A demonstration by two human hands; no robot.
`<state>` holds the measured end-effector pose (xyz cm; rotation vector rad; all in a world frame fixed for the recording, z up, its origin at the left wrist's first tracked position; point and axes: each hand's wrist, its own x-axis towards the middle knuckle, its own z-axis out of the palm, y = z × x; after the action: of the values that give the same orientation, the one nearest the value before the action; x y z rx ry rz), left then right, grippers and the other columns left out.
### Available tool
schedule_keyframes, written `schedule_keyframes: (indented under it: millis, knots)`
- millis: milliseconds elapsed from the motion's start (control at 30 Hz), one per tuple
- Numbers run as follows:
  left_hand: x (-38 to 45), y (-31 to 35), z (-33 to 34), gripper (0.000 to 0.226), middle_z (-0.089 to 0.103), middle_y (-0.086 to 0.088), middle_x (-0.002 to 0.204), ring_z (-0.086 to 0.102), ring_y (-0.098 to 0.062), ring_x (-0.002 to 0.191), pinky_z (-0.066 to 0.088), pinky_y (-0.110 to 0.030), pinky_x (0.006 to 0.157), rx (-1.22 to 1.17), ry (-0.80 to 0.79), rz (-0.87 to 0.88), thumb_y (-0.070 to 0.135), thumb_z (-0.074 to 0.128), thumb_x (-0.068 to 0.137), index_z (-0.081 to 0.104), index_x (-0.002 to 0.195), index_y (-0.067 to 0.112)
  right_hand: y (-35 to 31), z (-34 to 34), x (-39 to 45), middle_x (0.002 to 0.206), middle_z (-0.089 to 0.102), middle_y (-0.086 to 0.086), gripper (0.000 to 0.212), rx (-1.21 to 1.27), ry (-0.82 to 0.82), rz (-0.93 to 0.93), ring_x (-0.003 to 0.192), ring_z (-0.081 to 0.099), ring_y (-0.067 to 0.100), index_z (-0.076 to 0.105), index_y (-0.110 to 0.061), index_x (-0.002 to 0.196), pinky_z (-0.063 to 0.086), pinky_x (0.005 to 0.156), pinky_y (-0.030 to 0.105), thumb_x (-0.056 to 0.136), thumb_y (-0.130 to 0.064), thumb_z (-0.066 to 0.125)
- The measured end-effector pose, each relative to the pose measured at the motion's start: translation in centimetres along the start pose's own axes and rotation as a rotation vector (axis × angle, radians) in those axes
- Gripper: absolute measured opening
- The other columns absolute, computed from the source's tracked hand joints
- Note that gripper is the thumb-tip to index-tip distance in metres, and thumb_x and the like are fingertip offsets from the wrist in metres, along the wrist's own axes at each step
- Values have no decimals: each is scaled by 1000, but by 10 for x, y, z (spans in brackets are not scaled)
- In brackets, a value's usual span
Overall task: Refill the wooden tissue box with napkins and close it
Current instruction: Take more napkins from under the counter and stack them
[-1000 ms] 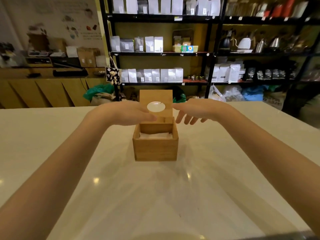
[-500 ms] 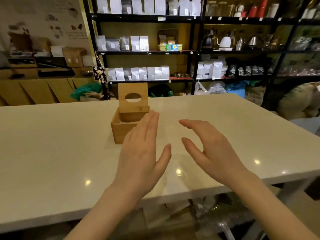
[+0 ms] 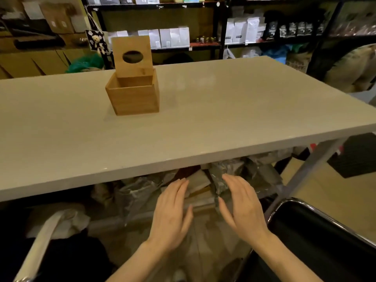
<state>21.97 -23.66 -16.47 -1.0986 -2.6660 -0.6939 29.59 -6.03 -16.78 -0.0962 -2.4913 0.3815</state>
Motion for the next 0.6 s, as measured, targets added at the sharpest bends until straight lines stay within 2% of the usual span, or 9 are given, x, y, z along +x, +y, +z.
schedule_keyframes:
  millis: [133,233,333,400,467,533,600]
  knots:
    - [-1,-21,41,63,45,-3,143,36,-12,133,18,-28,109,89,-178,-119,45,40,85,27,140,16,20,39,-11,122,62,12,50,-21,-102,61,119,45,17,41,-8,129,30,105,29,85,-31,50]
    - [10,-43,74,66,2,7,155,2,-6,141,-7,-26,109,20,-257,-195,49,29,92,1,145,23,34,76,-4,117,66,9,46,-99,-152,58,113,58,19,42,-10,125,44,99,33,85,-34,43]
    - [22,-74,113,65,-23,14,144,-11,-6,140,-11,-28,108,14,-306,-239,50,21,93,-8,145,25,47,116,12,106,71,5,49,-193,-266,42,99,66,19,49,-11,120,49,92,33,77,-34,41]
    - [32,-92,132,64,-28,14,141,-20,-2,133,-14,-28,108,1,-355,-266,50,18,93,-12,144,25,55,138,22,112,69,8,52,-197,-353,33,103,65,22,53,-9,123,53,88,37,75,-30,47]
    - [43,-116,162,63,-24,14,146,-21,-1,132,-14,-28,110,10,-439,-301,49,16,93,-12,144,24,72,175,28,118,66,13,57,-129,-434,40,109,63,28,53,-7,125,53,89,46,70,-21,60]
    - [59,-137,191,63,-15,4,154,-13,-8,140,-9,-30,114,60,-486,-347,47,16,93,-7,145,20,86,209,38,122,63,18,59,-97,-504,20,113,60,34,53,-3,125,46,93,52,68,-15,63]
    - [74,-149,210,58,-6,-5,157,-3,-18,144,-1,-31,115,88,-504,-401,38,22,97,1,146,16,100,241,47,135,52,21,61,-96,-582,9,126,48,35,44,-1,132,34,105,49,75,-16,56]
